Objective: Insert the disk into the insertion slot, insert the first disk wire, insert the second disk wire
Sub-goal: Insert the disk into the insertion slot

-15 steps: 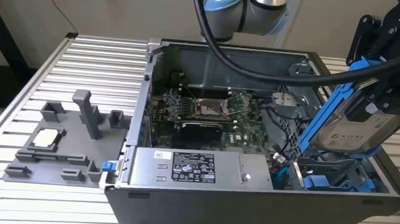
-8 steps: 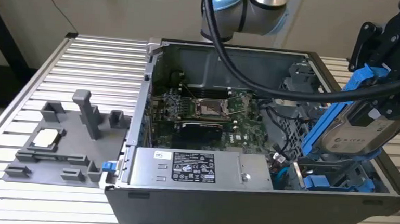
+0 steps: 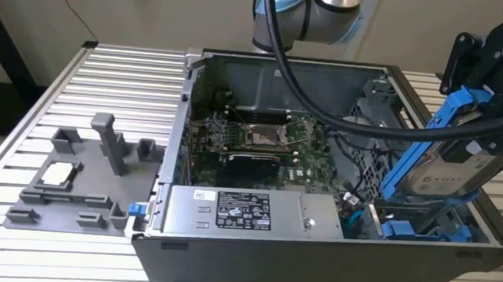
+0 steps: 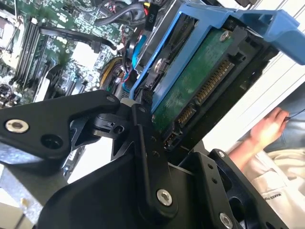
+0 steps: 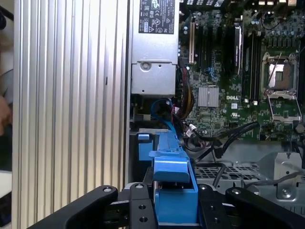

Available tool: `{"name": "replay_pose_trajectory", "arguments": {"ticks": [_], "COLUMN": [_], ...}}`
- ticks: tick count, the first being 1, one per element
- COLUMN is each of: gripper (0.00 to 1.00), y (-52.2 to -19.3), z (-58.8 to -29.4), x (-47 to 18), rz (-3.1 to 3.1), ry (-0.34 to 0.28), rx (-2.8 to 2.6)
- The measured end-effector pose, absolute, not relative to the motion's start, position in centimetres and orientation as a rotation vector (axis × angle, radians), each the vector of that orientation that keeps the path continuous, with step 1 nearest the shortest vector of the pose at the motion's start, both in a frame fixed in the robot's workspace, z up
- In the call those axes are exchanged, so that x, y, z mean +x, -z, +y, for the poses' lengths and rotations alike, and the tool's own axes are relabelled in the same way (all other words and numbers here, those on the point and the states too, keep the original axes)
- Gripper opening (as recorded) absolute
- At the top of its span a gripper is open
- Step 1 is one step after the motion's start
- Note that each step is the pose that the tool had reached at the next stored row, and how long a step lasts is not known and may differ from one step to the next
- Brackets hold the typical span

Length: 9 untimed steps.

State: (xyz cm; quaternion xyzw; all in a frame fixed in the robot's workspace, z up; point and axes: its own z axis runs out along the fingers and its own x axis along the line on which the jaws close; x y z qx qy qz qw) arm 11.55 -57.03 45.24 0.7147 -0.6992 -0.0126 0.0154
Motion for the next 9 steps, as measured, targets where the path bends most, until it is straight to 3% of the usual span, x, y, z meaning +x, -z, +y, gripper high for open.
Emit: {"name": "replay_pose_trajectory", "arguments": {"ticks": [9], "gripper": [0.33], "y": [-44.96], "z": [-57.03], "x": [11.57], "rz": [-2.175], "ry": [0.039], "rx": [2.224]}}
